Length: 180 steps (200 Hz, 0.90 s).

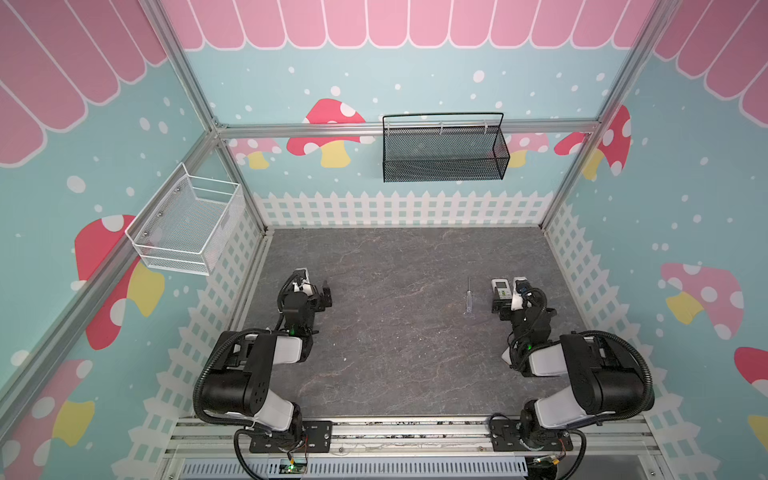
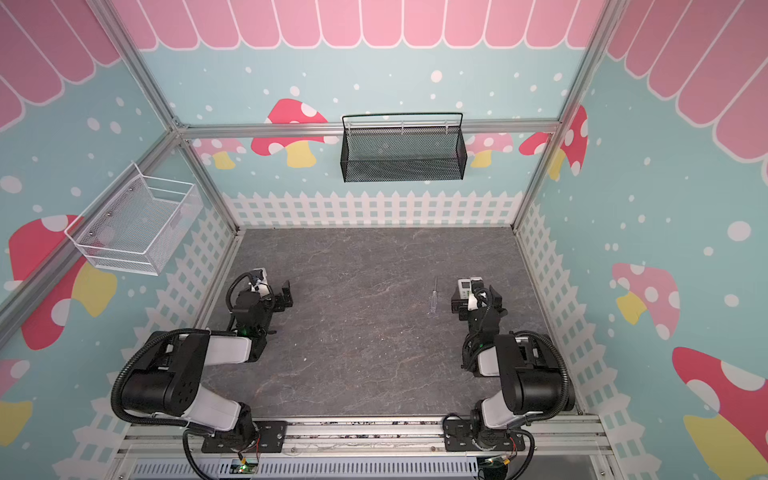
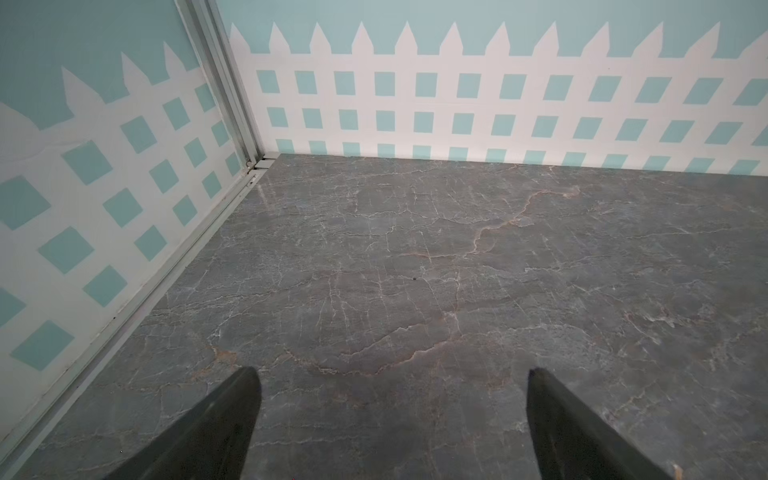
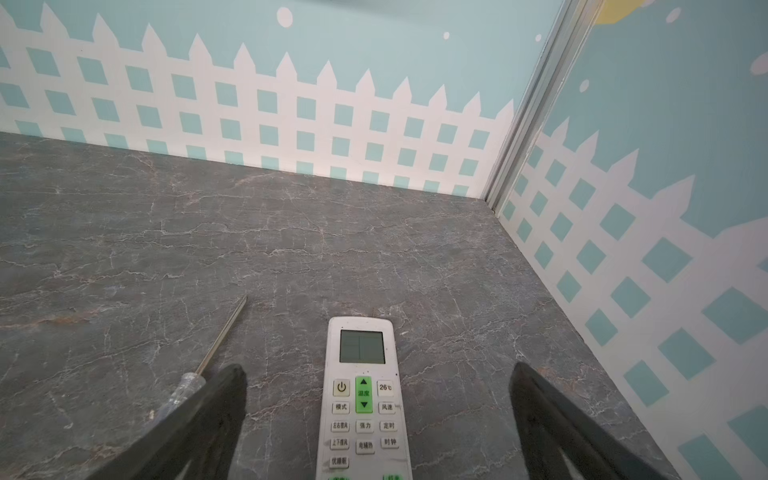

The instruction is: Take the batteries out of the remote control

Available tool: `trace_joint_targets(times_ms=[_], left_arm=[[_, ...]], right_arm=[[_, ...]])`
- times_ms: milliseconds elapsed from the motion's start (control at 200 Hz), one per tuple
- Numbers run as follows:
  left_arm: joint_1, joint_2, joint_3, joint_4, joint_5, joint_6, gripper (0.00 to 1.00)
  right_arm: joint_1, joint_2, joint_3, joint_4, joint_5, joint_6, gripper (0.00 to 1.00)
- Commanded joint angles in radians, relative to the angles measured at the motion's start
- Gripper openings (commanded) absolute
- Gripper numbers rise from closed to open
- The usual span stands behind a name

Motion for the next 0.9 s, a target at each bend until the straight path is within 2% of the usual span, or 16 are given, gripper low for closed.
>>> trace_joint_targets(times_ms=[0,896], left_arm=[[0.006,0.003,0.014,-0.004,0.012,-0.009,1.0],[0.021,0.003,0.024,-0.024,0.016,-0.027,1.0]], right_arm=[[-0.003,0.001,-0.004,0.034,-0.003,0.002,1.0],[-0.004,0.0,-0.004,0.035,-0.002,0.002,1.0]])
